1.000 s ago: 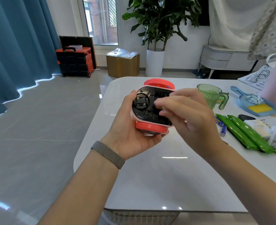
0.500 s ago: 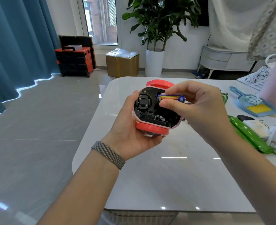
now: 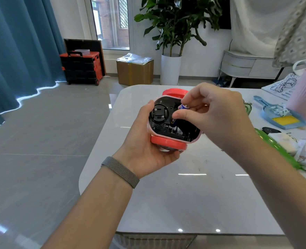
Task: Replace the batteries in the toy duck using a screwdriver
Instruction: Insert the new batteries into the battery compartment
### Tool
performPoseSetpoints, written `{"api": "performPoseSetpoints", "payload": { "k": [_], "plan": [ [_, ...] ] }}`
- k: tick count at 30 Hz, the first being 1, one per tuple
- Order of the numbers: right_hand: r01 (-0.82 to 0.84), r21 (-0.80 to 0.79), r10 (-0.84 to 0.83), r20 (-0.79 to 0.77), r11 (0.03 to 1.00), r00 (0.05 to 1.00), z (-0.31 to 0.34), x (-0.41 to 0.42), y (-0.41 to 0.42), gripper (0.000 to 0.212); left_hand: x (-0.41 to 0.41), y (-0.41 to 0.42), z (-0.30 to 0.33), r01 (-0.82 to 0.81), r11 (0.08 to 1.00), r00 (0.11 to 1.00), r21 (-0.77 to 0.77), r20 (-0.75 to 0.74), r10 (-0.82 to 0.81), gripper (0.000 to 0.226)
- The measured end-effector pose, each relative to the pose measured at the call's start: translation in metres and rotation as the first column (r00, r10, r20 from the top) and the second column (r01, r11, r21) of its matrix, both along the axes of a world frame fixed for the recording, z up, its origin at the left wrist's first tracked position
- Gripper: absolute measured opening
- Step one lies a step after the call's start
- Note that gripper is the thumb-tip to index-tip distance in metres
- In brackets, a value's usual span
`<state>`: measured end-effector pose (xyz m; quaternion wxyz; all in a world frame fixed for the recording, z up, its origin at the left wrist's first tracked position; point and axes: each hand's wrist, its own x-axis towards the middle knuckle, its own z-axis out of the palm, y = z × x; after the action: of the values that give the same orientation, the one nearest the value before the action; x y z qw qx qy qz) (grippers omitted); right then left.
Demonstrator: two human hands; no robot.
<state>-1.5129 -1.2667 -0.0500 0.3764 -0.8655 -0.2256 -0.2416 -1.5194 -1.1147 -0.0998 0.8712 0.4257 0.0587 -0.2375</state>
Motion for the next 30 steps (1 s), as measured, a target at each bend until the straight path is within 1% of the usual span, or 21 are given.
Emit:
{"api": "performPoseSetpoints", "payload": {
  "k": [2, 4, 6, 11, 16, 17, 18, 19, 20, 21, 22, 23, 24, 26, 28, 30],
  "plan": [
    [0.041, 0.029, -0.045, 0.158, 0.999, 0.986, -0.008, 0.001, 0.006, 0.023, -0.001, -0.001, 0.0, 0.001, 1.0, 1.0, 0.009, -0.008, -0.001, 0.069],
    [0.121, 0.004, -0.115, 0.324, 0.993, 0.939, -0.02, 0.005, 0.011, 0.024, -0.001, -0.003, -0.001, -0.003, 1.0, 1.0, 0.002, -0.016, 0.003, 0.068],
    [0.188, 0.008, -0.173, 0.429, 0.982, 0.886, -0.03, 0.009, 0.014, 0.027, -0.002, -0.004, -0.001, -0.015, 1.0, 1.0, -0.014, -0.021, 0.015, 0.067],
    [0.207, 0.04, -0.197, 0.521, 0.978, 0.83, -0.041, 0.017, 0.015, 0.016, -0.001, -0.003, 0.0, -0.032, 0.999, 0.999, -0.04, -0.018, 0.031, 0.067],
    [0.193, 0.1, -0.218, 0.478, 0.976, 0.851, -0.047, 0.015, 0.018, 0.011, -0.001, -0.004, -0.001, -0.046, 0.998, 0.999, -0.039, -0.012, 0.046, 0.064],
    [0.192, 0.11, -0.222, 0.46, 0.975, 0.86, -0.048, 0.015, 0.018, 0.011, -0.002, -0.003, -0.002, -0.052, 0.998, 0.999, -0.038, -0.012, 0.052, 0.063],
    [0.185, 0.146, -0.229, 0.41, 0.972, 0.883, -0.047, 0.014, 0.018, 0.009, -0.002, -0.003, -0.001, -0.056, 0.998, 0.998, -0.035, -0.011, 0.056, 0.063],
    [0.159, 0.224, -0.225, 0.309, 0.961, 0.924, -0.047, 0.015, 0.017, 0.006, -0.003, -0.003, -0.002, -0.058, 0.998, 0.998, -0.03, -0.009, 0.058, 0.063],
    [0.12, 0.34, -0.182, 0.159, 0.933, 0.97, -0.045, 0.015, 0.017, 0.004, -0.003, -0.003, -0.002, -0.058, 0.998, 0.998, -0.026, -0.005, 0.058, 0.063],
    [0.081, 0.483, -0.091, -0.001, 0.872, 0.996, -0.043, 0.013, 0.019, 0.008, -0.003, -0.004, -0.002, -0.062, 0.998, 0.998, -0.022, -0.002, 0.062, 0.063],
    [0.059, 0.614, 0.022, -0.124, 0.787, 0.992, -0.042, 0.011, 0.02, 0.011, -0.004, -0.005, -0.002, -0.067, 0.998, 0.998, -0.019, 0.0, 0.067, 0.063],
    [0.06, 0.702, 0.106, -0.191, 0.709, 0.976, -0.042, 0.01, 0.021, 0.012, -0.004, -0.006, -0.002, -0.072, 0.997, 0.997, -0.017, 0.002, 0.072, 0.064],
    [0.066, 0.748, 0.155, -0.222, 0.66, 0.963, -0.043, 0.009, 0.021, 0.015, -0.005, -0.008, -0.002, -0.075, 0.997, 0.997, -0.016, 0.002, 0.076, 0.063],
    [0.072, 0.783, 0.197, -0.243, 0.618, 0.95, -0.044, 0.008, 0.021, 0.025, -0.005, -0.01, -0.002, -0.081, 0.997, 0.997, -0.013, 0.005, 0.081, 0.062],
    [0.119, 0.791, 0.251, -0.328, 0.6, 0.911, -0.043, 0.011, 0.018, 0.04, -0.005, -0.011, -0.002, -0.078, 0.997, 0.997, -0.012, 0.009, 0.078, 0.061],
    [0.17, 0.777, 0.323, -0.435, 0.606, 0.841, -0.04, 0.015, 0.013, 0.05, -0.005, -0.011, -0.003, -0.077, 0.997, 0.997, -0.009, 0.021, 0.077, 0.061]
  ]
}}
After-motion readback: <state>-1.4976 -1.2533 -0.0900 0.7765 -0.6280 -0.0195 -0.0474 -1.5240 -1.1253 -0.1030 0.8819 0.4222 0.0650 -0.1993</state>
